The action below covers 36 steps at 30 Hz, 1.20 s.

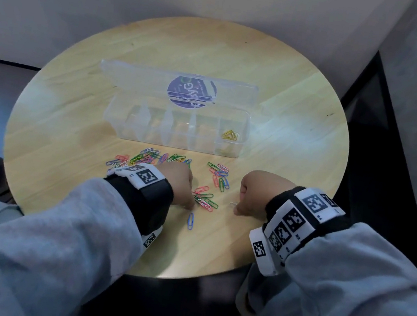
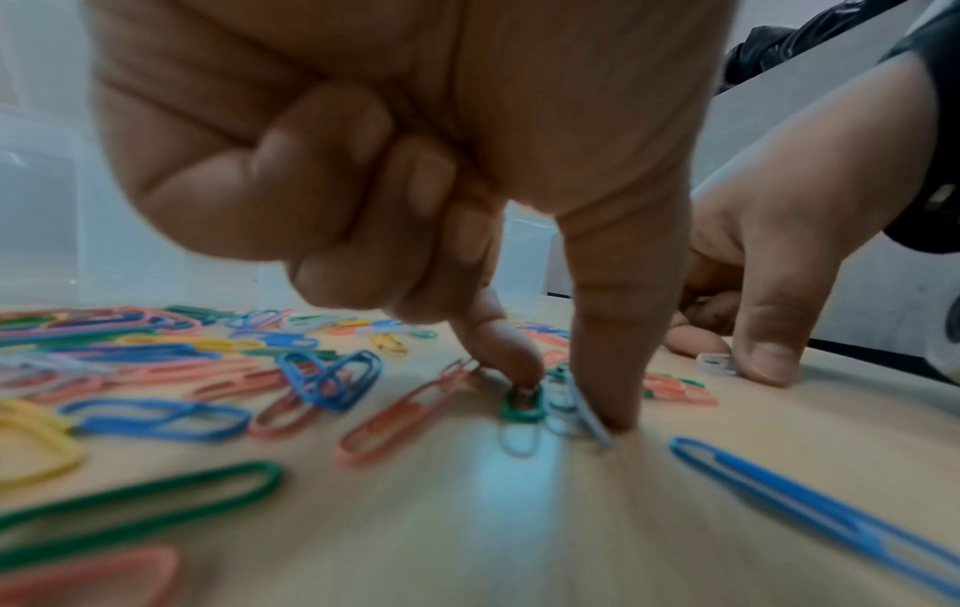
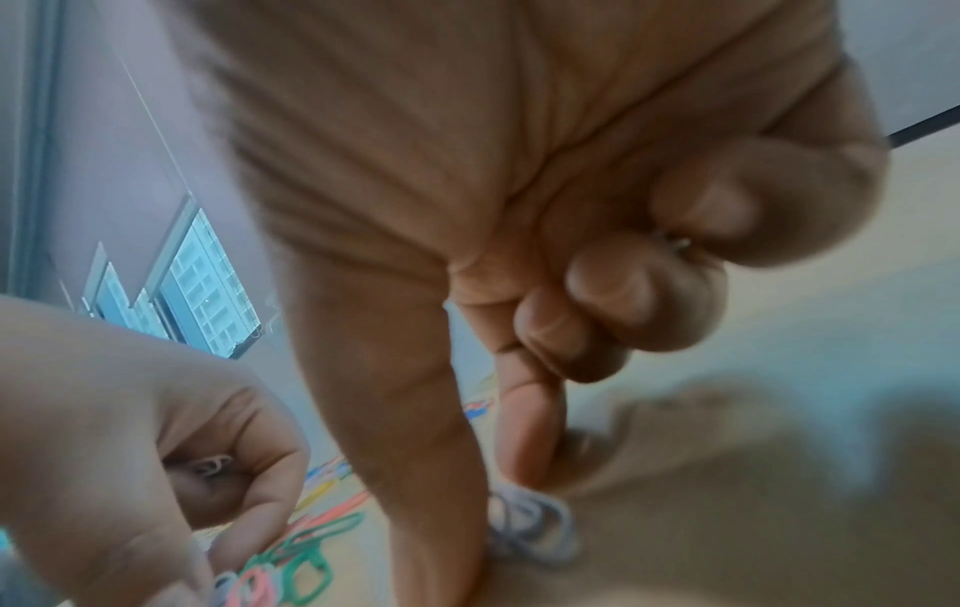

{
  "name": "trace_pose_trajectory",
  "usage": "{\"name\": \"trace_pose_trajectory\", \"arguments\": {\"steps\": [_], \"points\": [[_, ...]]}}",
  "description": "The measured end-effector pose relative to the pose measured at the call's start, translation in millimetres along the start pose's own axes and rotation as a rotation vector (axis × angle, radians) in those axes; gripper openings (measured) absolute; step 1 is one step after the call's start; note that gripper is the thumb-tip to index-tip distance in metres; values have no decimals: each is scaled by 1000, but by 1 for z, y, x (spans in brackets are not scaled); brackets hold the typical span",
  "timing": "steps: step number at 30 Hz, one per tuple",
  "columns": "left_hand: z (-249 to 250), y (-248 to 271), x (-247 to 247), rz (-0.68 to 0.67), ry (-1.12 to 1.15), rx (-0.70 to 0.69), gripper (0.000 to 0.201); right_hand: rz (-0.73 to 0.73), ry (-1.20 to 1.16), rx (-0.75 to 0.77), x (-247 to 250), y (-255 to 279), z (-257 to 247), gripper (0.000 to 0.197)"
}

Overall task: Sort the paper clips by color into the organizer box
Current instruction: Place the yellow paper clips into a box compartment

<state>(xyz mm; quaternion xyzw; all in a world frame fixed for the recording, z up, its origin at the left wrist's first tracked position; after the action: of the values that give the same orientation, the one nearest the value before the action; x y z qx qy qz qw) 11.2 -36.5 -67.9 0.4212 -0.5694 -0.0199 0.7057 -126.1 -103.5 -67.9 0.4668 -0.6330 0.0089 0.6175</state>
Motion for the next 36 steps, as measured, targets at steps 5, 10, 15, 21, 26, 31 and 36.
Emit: {"name": "trace_pose_trajectory", "arguments": {"steps": [5, 10, 15, 21, 26, 31, 36], "points": [[2, 2, 5, 36, 14, -2, 14, -2, 24, 36, -1, -4, -8, 20], [0, 2, 3, 25, 50, -10, 5, -43, -4, 51, -4, -5, -9, 12], [-7, 6, 8, -13, 157, -6, 3, -17, -183, 64, 5, 0, -5, 7], [-20, 4, 19, -132, 557, -17, 20, -10, -431, 146, 13, -3, -9, 13], [-21, 2, 28, -235, 936, -60, 33, 29, -802, 162, 20, -7, -8, 19], [-23, 4, 31, -295, 1154, -76, 30, 1, -1010, 182, 20, -7, -15, 30], [-20, 4, 23, -388, 1218, -17, 26, 41, -1092, 124, 21, -11, -10, 30]]}}
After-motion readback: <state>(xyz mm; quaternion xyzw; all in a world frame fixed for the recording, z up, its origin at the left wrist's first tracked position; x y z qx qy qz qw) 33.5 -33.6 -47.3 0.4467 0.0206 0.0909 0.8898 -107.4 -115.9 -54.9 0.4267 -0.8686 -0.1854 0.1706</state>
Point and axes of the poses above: each hand's wrist, its own y-axis away from the middle knuckle, its own x-axis out of the back of the hand, z = x × y, the point moved 9 cm from there along -y, towards the middle knuckle, and after that the axes turned 10 degrees about x, right-handed, at the moved point
